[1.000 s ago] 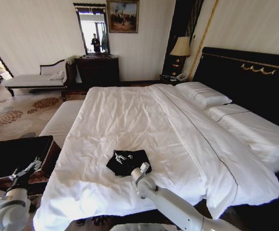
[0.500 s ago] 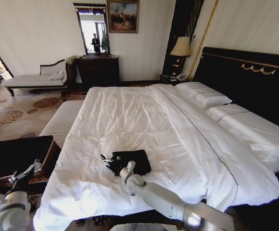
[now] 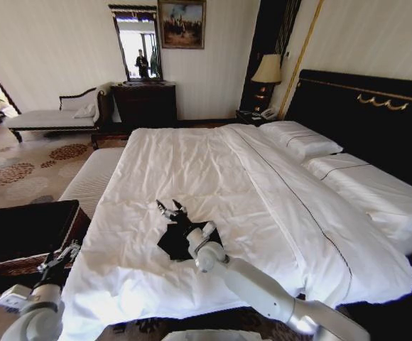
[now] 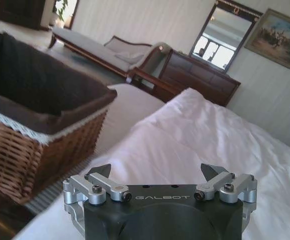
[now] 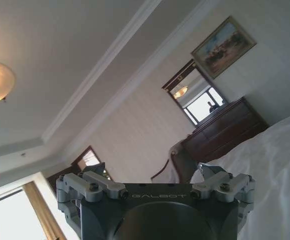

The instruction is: Fold the clothes on the bed and place them into the basket.

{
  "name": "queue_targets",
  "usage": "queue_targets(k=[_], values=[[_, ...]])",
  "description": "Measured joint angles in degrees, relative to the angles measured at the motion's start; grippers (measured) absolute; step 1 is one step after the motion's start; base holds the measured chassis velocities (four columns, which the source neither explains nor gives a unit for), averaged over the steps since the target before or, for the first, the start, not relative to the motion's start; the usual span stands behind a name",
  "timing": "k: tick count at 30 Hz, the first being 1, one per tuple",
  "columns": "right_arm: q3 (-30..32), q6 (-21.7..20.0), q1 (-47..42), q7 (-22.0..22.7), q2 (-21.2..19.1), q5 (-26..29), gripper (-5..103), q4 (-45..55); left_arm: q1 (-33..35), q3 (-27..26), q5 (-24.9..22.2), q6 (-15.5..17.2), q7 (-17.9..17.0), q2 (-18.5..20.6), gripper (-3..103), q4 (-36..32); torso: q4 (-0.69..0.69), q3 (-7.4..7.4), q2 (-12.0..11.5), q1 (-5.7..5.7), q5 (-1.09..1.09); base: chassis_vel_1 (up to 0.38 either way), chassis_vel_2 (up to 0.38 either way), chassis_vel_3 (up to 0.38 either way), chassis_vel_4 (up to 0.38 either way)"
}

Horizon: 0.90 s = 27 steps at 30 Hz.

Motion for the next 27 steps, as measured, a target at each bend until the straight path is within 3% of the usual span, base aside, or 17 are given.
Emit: queue_targets(k=[3,4,7,10,13,20,27], values=[[7.07,-5.34,-6.32,9.72,-4.89,0.24,100,3.25,0.2,3.64,-4.84,3.4,0.51,-0.23,100,-2.43,-0.01,0.0,0.0,0.01,0.02,0.0,0.0,0.0,0.0],[7.07,-5.34,-6.32,9.72,-4.89,0.24,100,3.25,0.2,3.64,-4.84,3.4,0.51,-0.23,100,-2.43,-0.01,0.0,0.0,0.01,0.02,0.0,0.0,0.0,0.0],[13.27,-11.29,-14.9,15.32,-7.58,-0.11,100,7.02,-1.04,6.15,-13.62,8.94,0.12,0.41,100,-5.47,-0.03,0.0,0.0,0.0,0.04,0.0,0.0,0.0,0.0],[16.07,-14.35,-19.49,18.09,-7.84,1.53,100,9.68,-2.11,8.15,-16.75,11.75,-0.41,0.89,100,-5.99,-0.02,0.0,0.01,0.0,0.03,0.0,0.0,0.0,0.0],[19.3,-18.58,-26.03,22.99,-6.53,7.88,100,14.29,-3.93,12.26,-19.31,15.51,-1.42,1.2,100,-4.98,0.0,0.0,0.01,0.0,0.0,0.0,0.0,0.0,0.0],[19.98,-19.63,-30.96,26.09,-3.75,9.71,100,16.74,-6.2,17.52,-24.06,19.76,-4.36,1.12,100,-3.16,0.0,-0.01,0.01,-0.01,0.0,0.0,0.0,0.0,0.0],[17.62,-19.04,-30.26,25.97,-2.75,7.8,100,14.68,-10.23,24.19,-21.28,19.9,-4.75,-1.09,100,2.39,0.01,0.0,0.0,0.0,0.0,0.0,0.0,0.0,0.0]])
